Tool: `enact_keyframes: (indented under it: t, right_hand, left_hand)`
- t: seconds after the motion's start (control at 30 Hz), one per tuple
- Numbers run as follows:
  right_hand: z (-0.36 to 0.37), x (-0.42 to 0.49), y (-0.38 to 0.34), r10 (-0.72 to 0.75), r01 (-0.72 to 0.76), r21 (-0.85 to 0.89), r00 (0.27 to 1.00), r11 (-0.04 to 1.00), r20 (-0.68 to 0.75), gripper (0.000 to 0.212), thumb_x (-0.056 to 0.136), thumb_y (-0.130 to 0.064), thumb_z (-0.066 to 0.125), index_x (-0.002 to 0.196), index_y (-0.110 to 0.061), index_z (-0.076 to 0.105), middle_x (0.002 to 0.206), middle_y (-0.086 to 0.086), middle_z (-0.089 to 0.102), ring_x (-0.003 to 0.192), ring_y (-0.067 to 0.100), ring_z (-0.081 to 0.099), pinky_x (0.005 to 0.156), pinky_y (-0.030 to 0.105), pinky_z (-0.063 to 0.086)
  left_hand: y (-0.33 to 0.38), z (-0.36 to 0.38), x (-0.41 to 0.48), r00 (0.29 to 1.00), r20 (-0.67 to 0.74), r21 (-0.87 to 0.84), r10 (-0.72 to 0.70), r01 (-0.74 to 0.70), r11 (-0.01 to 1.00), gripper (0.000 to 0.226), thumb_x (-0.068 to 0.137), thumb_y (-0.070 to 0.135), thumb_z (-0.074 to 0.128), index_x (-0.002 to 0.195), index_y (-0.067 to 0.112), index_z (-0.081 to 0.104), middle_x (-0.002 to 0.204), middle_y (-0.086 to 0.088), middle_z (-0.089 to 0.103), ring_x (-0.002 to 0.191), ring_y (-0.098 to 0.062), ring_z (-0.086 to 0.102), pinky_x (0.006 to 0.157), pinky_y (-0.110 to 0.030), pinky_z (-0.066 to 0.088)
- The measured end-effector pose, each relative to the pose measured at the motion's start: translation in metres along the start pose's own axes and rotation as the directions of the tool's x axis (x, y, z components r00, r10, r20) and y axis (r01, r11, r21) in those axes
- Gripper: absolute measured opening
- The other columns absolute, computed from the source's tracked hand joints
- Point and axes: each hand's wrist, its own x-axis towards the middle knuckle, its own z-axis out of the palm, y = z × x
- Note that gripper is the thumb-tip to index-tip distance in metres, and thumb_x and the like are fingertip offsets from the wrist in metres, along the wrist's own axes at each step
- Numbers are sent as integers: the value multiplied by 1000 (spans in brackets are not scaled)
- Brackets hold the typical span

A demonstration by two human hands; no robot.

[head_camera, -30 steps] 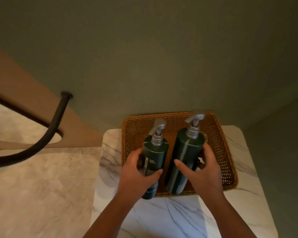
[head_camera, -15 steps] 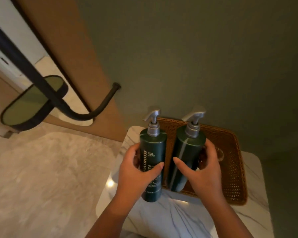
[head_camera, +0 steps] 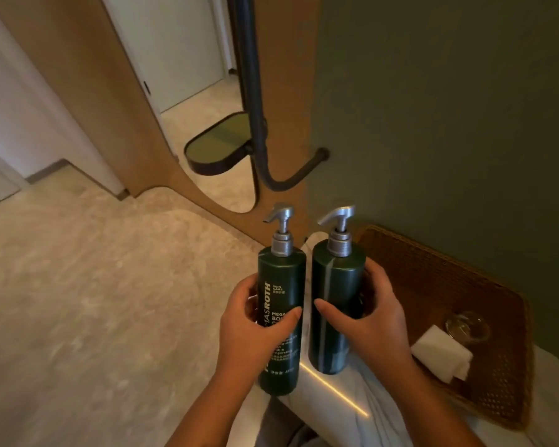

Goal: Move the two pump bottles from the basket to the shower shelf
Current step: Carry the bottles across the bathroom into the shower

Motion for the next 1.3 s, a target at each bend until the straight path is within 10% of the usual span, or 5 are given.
enact_keyframes:
  t: [0.63,0.83,1.0,1.3]
  right_hand:
    - [167,-157,-88,-195,180,77,851,981,487,66,61,-22,79,106,-51,39,104,-33,49,95,-16,49,74,6,45]
    - [227,-198,-114,-245,208,135,718,969,651,66,64,-23,78,119,-31,43,112,-17,56,106,7,55,85,24,49]
    - [276,-214,-127,-317,263,194,590,945,743,67,63,-26,78,117,-37,41,108,-32,49,98,-18,49,76,2,43]
    - [402,-212,-157,-360,240,285,382,928,851,71,59,-29,79,111,-51,36,108,-32,49,97,-23,48,78,0,42]
  left_hand:
    - [-27,-207,-189,829,-557,-70,-56,20,997,64,50,42,75,100,61,40,100,30,53,90,11,56,62,-9,45]
    - [-44,-258,-246,714,-696,-84,-83,34,996,65,55,34,77,101,61,40,102,27,54,91,14,54,62,-2,45]
    - [-58,-290,-273,582,-802,-117,-130,60,991,65,54,35,77,101,62,41,104,25,55,93,3,58,67,-13,46]
    - [-89,-375,-273,311,-929,-174,-200,108,979,66,57,31,77,104,61,40,105,28,53,95,10,56,66,-8,47]
